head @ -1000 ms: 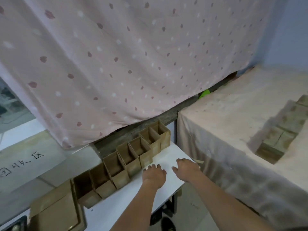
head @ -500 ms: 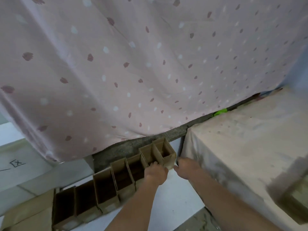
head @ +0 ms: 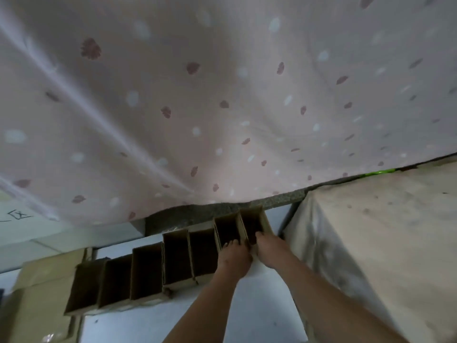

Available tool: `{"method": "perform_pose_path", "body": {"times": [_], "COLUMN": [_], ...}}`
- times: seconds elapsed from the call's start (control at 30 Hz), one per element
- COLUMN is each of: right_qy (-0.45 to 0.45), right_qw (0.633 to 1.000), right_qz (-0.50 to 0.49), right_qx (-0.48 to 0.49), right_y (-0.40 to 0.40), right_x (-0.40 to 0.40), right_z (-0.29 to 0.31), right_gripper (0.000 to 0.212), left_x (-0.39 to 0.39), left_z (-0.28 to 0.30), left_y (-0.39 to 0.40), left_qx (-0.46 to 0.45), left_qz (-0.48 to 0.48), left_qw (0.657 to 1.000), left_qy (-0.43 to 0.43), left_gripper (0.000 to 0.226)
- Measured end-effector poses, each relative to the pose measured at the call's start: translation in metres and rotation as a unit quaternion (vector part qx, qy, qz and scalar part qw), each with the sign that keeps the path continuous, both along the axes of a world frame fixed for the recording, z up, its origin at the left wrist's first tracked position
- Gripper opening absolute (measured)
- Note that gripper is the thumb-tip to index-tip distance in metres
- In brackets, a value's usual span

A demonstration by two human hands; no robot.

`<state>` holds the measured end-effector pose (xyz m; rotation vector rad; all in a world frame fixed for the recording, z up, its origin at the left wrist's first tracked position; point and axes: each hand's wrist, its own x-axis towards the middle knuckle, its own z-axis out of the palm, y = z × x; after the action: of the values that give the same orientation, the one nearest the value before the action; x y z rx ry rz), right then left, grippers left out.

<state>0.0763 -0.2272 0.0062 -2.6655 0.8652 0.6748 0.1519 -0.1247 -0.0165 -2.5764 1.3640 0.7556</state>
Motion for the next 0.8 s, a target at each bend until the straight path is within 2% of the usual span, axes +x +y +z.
{"method": "perform_pose_path", "body": {"times": [0.4,0.8], "right_qy": [0.033,-0.001], "right_qw": [0.989,0.989], "right_qz": [0.145,0.141], "right_qx": [0.018,0.055], "right_y": [-0.038,-0.033], "right_x": [0.022,-0.01], "right_z": [-0.05,-0.055], "right_gripper": [0.031,0.02], "left_x": [-0.006,-0.045], "left_z": [-0.037,-0.046], "left_y": [-0.031,-0.025], "left_qx": [0.038,0.04], "left_qz": [0.133,0.161], "left_qw": [0.99,0.986], "left_qy": [0.032,0.031], "left_gripper": [0.04,0.037]}}
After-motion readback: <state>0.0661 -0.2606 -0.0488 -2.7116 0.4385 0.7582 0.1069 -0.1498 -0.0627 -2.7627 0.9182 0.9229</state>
